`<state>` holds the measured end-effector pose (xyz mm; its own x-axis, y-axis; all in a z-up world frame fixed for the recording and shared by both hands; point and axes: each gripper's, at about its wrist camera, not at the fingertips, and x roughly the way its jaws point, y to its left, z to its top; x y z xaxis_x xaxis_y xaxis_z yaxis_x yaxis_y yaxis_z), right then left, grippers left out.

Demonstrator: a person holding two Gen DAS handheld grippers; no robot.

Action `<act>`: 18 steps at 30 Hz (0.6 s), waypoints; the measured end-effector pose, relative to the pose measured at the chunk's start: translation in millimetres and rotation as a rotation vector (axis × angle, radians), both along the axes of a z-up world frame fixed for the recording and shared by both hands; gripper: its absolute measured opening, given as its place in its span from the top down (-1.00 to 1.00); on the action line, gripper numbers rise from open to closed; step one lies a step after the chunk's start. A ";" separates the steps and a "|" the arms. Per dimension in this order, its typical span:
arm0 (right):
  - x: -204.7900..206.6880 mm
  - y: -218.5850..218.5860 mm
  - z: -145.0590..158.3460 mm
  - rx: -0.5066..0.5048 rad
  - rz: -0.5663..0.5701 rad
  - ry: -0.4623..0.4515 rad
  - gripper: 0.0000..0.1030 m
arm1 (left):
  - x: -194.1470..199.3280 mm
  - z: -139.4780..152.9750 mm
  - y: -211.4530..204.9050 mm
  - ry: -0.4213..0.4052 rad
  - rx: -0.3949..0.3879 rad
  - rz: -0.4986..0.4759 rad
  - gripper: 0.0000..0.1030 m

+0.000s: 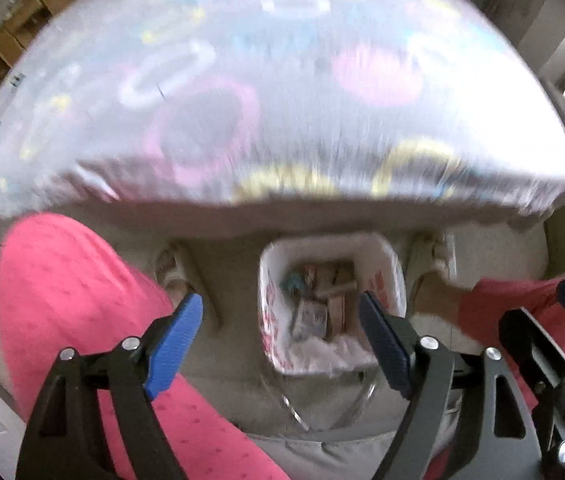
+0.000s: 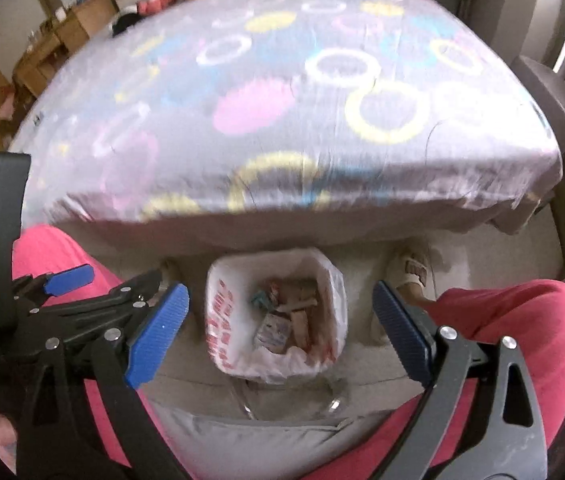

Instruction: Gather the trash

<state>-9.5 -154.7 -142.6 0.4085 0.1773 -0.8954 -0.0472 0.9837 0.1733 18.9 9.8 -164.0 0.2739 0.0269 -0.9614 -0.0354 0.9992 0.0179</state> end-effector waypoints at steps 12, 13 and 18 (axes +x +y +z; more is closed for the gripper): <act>-53.2 -3.8 116.8 -0.088 -0.054 -0.396 -0.84 | -25.7 121.5 -8.9 -0.313 0.027 -0.009 -0.79; -57.6 -5.0 125.1 -0.087 -0.056 -0.420 -0.85 | -29.6 132.1 -10.8 -0.345 0.029 -0.015 -0.79; -79.9 -9.3 164.2 -0.087 -0.070 -0.536 -0.87 | -54.3 181.4 -12.9 -0.503 0.024 -0.004 -0.81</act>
<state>-89.4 -164.0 21.7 0.8196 0.0676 -0.5689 -0.0402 0.9974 0.0605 -35.4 -3.1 17.3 0.7037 0.0460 -0.7090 -0.0423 0.9988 0.0228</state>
